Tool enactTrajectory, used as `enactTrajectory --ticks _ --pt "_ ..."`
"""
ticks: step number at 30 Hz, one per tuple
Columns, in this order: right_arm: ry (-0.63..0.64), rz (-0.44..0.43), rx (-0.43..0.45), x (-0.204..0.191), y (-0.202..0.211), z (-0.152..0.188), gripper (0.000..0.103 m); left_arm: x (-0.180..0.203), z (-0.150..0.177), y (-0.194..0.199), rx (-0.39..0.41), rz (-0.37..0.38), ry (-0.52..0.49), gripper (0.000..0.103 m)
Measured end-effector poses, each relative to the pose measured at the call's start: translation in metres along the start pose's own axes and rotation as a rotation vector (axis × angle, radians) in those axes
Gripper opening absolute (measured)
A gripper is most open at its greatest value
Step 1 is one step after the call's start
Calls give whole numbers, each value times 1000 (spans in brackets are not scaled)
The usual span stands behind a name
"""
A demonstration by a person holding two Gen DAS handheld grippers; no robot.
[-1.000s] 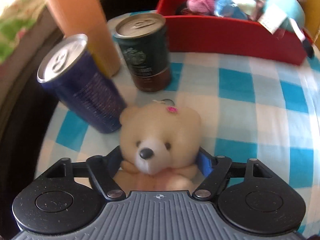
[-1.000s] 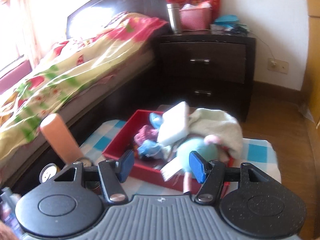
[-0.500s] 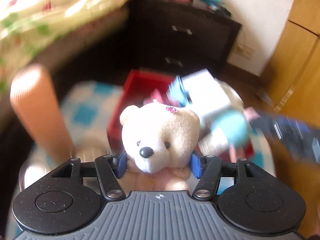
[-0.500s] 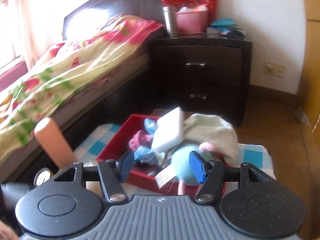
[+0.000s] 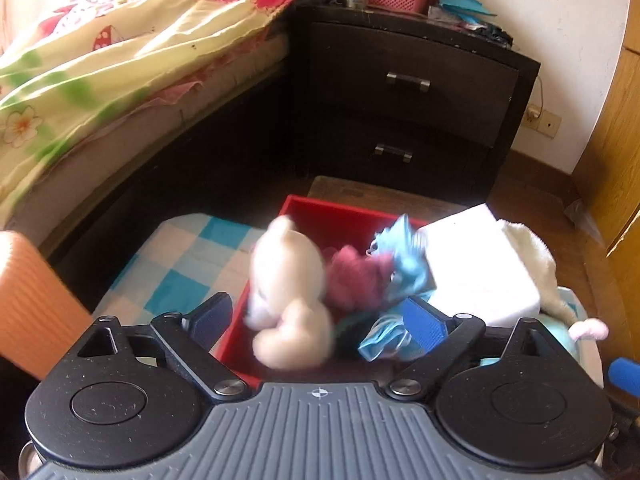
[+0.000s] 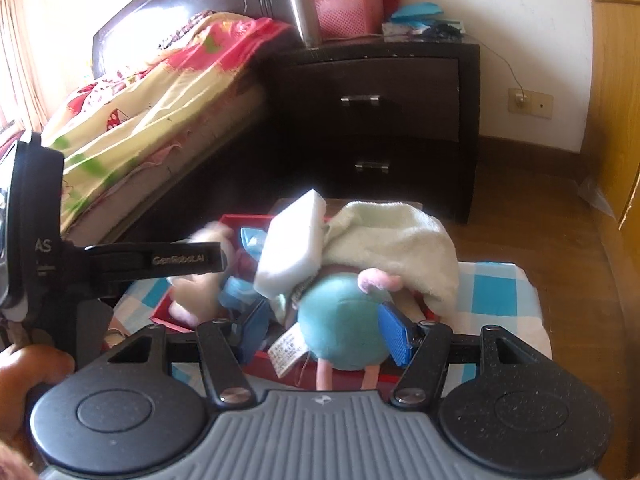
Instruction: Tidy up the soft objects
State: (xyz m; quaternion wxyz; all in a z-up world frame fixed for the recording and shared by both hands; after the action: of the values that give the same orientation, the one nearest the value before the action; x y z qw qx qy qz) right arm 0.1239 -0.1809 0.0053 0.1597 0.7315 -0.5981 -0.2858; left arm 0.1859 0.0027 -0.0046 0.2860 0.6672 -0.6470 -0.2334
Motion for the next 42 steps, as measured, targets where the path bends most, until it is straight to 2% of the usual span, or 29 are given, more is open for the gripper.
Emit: enactTrajectory --ticks 2,7,15,24,31,42 --pt "4 -2 0 -1 3 0 39 -1 2 10 1 18 -3 90" --pt "20 55 32 -2 16 1 39 0 13 43 28 22 -42 92" --pt "45 114 37 -7 29 7 39 -4 36 73 34 31 -79 92" --pt "30 140 21 -4 34 21 40 -9 44 86 42 44 -63 92" --pt "36 134 12 -8 35 28 40 -2 54 91 40 42 -106 93" --pt "29 149 -8 -1 46 43 41 -3 69 101 30 38 -121 93"
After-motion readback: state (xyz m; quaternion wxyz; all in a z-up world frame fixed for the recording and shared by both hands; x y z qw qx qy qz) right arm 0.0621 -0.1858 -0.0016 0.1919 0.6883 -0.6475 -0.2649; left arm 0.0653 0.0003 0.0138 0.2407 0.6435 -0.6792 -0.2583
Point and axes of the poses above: each gripper's, at about its wrist camera, not at the fingertips, and y roughly against the way its jaws point, x to its right, z to its underside, the point moved 2 cm from there along -y, roughly the way its jaws point, and after that the axes turned 4 degrees about x, right-handed, at the moved point
